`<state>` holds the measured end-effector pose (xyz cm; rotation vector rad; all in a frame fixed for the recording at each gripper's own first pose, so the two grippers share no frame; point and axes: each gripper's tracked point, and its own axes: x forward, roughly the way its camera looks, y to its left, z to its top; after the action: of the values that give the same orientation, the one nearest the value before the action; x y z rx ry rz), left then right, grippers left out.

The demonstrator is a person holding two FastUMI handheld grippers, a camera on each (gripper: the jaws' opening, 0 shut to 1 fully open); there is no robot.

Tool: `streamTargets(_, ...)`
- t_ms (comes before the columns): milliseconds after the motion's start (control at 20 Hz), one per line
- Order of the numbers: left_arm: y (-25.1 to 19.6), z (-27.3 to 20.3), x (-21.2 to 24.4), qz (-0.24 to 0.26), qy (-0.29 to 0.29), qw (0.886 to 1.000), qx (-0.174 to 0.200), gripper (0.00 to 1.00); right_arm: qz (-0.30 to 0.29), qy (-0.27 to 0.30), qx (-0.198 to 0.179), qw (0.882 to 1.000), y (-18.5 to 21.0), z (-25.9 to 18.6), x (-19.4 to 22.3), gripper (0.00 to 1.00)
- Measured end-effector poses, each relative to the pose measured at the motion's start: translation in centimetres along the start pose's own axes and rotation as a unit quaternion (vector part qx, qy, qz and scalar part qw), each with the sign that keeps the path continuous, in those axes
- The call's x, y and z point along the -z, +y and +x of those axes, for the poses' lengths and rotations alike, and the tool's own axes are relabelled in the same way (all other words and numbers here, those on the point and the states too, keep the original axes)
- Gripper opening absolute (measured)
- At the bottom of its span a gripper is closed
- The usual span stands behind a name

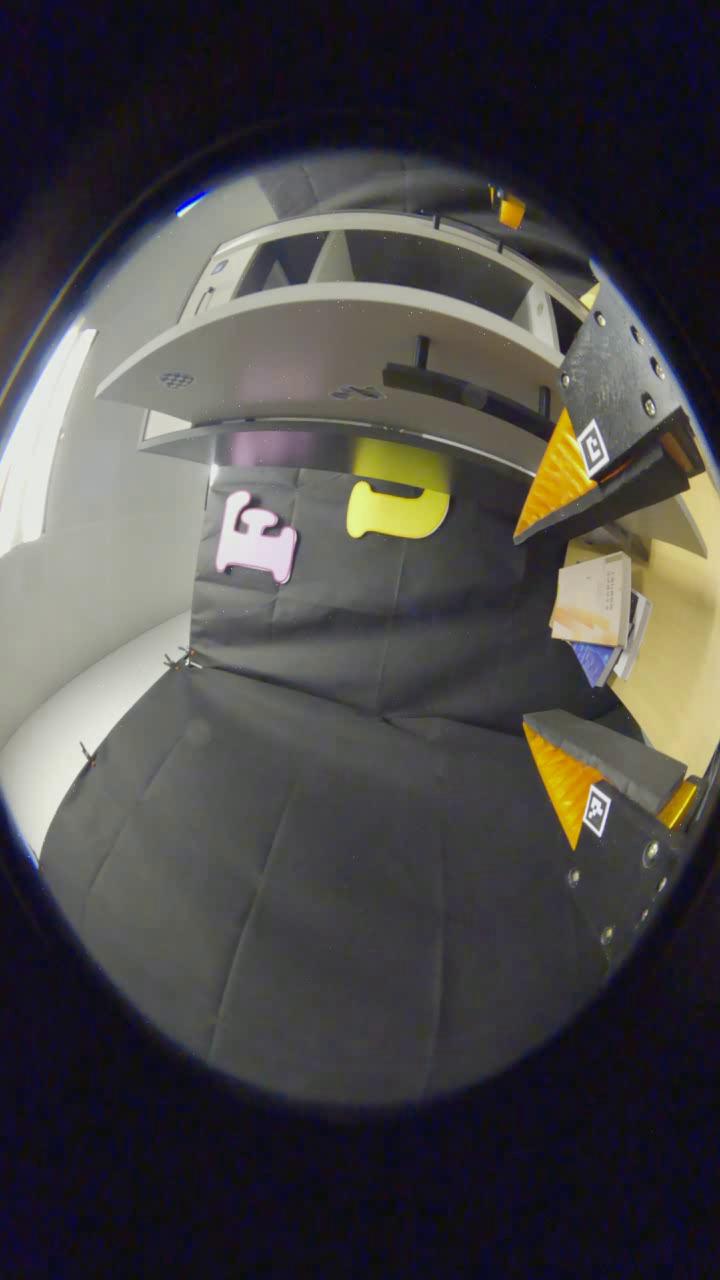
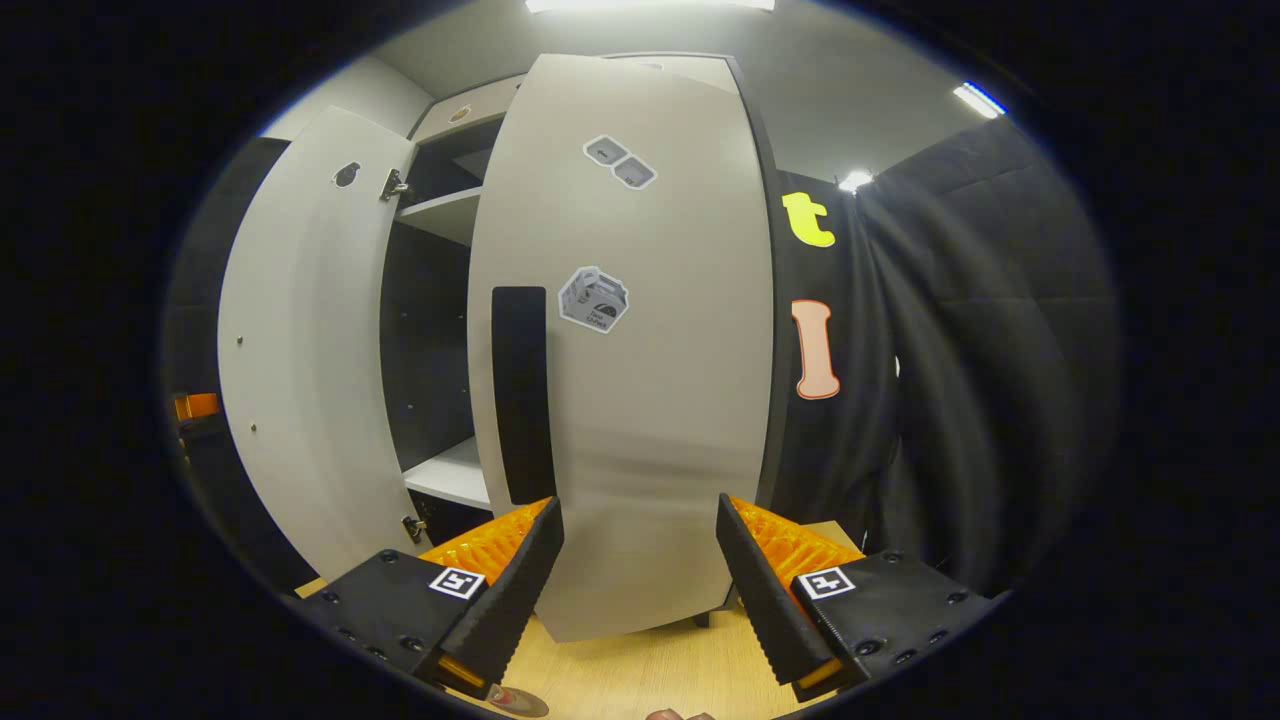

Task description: Grasp the bottle in the cabinet with the left hand and place it on the coaster, then close the right door with the right hand and the left door with the left hand.

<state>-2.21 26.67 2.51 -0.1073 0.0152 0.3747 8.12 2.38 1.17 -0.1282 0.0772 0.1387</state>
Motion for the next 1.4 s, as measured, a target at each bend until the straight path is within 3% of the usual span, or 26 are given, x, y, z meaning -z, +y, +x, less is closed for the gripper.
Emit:
streamTargets(250, -2.5, 3.3, -0.7, -0.007, 0.007, 0.997, 0.078, 1.00, 0.010, 0.008, 0.031, 0.999, -1.0, -1.2, 1.7, 0.98)
streamTargets(300, -3.5, 3.9, -0.8, -0.008, 0.004, 0.995, 0.095, 0.95, 0.015, 0.013, 0.038, 0.999, -1.2, -1.5, 2.1, 0.96)
streamTargets(350, -3.9, 4.2, -0.8, -0.007, 0.000, 0.994, 0.109, 1.00, 0.022, 0.018, 0.043, 0.999, -1.4, -1.7, 2.7, 0.98)
streamTargets(550, -6.4, 5.8, -2.2, 0.004, -0.010, 0.988, 0.153, 1.00, 0.046, 0.031, 0.064, 0.996, -2.1, -2.8, 4.0, 0.98)
streamTargets(800, -8.5, 6.7, -4.6, -0.012, -0.035, 0.982, 0.187, 1.00, 0.056, 0.032, 0.088, 0.994, -3.2, -3.9, 4.9, 0.96)
streamTargets(850, -9.4, 6.7, -4.9, -0.013, -0.035, 0.979, 0.202, 1.00, 0.060, 0.034, 0.091, 0.993, -3.3, -4.1, 5.3, 0.92)
streamTargets(900, -9.7, 6.6, -5.0, -0.004, -0.035, 0.978, 0.207, 0.97, 0.063, 0.035, 0.094, 0.993, -3.4, -4.2, 5.5, 0.96)
streamTargets(1050, -10.3, 6.8, -5.4, 0.023, -0.028, 0.977, 0.212, 0.94, 0.073, 0.036, 0.105, 0.991, -3.9, -4.6, 6.0, 0.96)
streamTargets(1100, -10.5, 6.9, -5.2, 0.024, -0.023, 0.976, 0.215, 0.99, 0.076, 0.035, 0.107, 0.991, -4.0, -4.7, 6.1, 0.96)
streamTargets(1400, -12.2, 6.9, -4.8, 0.009, -0.007, 0.969, 0.246, 0.96, 0.089, 0.039, 0.120, 0.988, -4.4, -5.1, 7.2, 0.95)
